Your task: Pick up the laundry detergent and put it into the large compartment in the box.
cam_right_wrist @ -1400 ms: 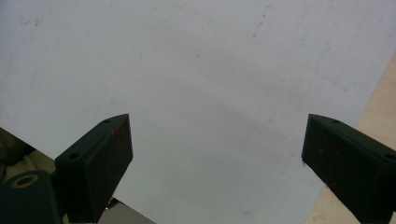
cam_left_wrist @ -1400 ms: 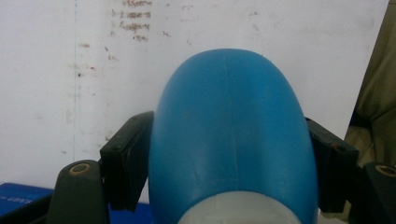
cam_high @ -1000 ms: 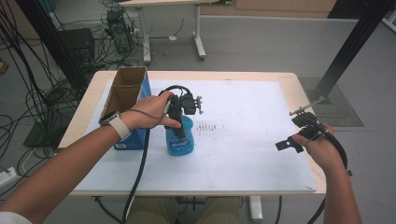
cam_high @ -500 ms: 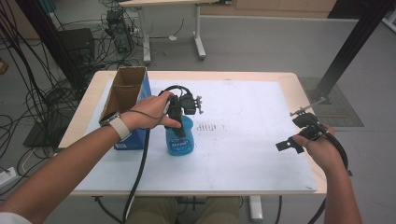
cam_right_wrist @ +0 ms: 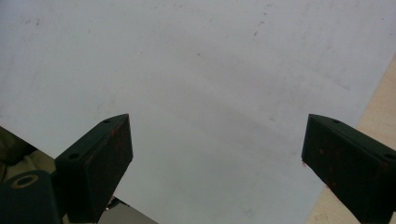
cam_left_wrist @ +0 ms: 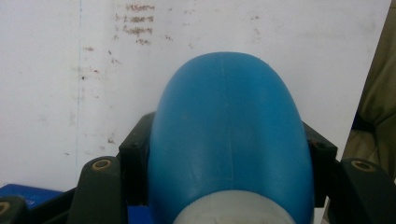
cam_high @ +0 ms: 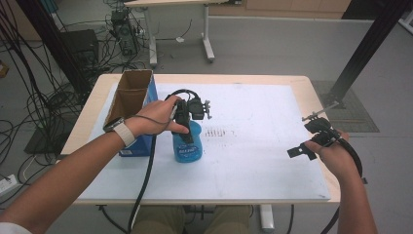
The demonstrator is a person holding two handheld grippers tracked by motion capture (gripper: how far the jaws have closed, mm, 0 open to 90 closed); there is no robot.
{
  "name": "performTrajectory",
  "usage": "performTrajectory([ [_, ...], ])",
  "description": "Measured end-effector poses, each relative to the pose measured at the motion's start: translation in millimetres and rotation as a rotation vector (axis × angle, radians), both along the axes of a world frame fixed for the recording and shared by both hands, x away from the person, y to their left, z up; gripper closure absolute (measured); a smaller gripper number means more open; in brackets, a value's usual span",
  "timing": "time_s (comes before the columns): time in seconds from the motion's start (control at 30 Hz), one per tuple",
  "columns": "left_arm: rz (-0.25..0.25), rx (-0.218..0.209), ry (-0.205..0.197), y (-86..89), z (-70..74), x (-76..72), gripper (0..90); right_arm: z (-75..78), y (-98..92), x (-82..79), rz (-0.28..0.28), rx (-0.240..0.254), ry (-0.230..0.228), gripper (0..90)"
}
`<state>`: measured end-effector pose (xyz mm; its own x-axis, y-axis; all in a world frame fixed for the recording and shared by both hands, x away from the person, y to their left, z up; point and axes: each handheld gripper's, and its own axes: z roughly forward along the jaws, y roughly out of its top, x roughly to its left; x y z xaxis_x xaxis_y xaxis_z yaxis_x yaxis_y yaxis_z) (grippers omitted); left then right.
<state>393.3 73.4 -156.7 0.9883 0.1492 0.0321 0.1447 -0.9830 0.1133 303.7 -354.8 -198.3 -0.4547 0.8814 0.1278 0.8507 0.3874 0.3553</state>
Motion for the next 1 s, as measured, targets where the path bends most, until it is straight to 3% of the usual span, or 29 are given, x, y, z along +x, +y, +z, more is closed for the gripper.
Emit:
performTrajectory([
  [1.0,0.002,-0.002,-0.002,0.2,-0.3,-0.8,37.8,0.2,-0.5,0.5,0.004,-0.002,-0.002,8.8],
])
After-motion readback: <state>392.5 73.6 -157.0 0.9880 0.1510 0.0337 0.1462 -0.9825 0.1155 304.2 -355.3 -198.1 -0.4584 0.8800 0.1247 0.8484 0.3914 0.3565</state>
